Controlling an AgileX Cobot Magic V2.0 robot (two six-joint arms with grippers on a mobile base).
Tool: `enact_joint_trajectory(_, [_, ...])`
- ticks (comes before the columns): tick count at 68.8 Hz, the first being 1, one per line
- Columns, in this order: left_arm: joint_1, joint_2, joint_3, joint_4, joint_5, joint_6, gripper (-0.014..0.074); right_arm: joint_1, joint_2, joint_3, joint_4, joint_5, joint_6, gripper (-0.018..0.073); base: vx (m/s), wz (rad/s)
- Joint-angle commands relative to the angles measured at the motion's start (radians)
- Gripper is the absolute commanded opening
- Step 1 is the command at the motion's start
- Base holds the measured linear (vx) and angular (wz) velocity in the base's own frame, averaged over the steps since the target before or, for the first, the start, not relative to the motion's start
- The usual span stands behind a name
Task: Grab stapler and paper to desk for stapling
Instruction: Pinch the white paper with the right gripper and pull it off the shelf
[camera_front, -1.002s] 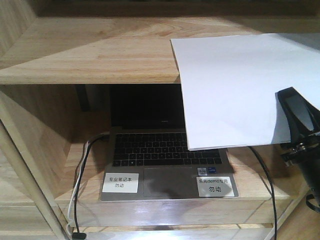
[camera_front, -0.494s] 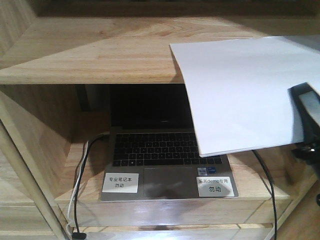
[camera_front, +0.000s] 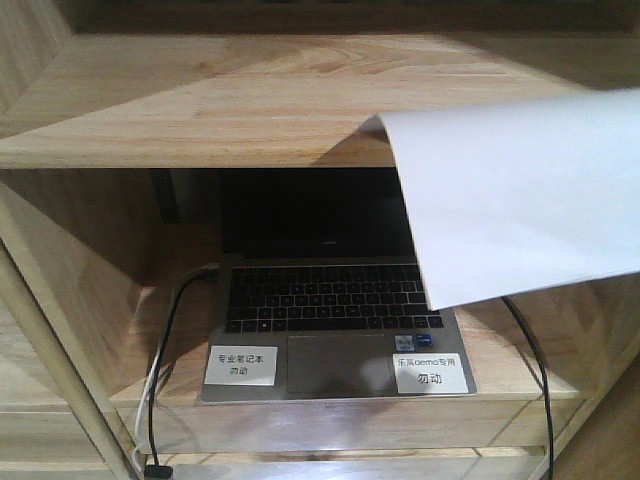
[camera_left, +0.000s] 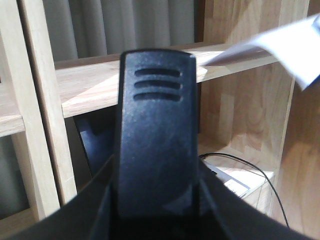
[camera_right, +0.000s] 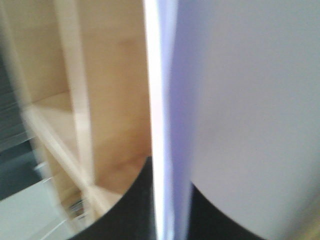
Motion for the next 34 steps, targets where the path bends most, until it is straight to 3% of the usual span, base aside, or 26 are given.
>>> enact_joint_trajectory(1, [-0.002, 0.018, -0.025, 0.003, -0.114, -0.002, -0.0006, 0.002, -0.024, -0.062, -0.046, -0.04, -0.033, -0.001, 0.0, 0.0])
enact_joint_trajectory(34, [-0.002, 0.018, -0.025, 0.003, -0.114, -0.002, -0.0006, 0.002, -0.23, -0.065, -0.067, -0.013, -0.042, -0.001, 0.0, 0.0])
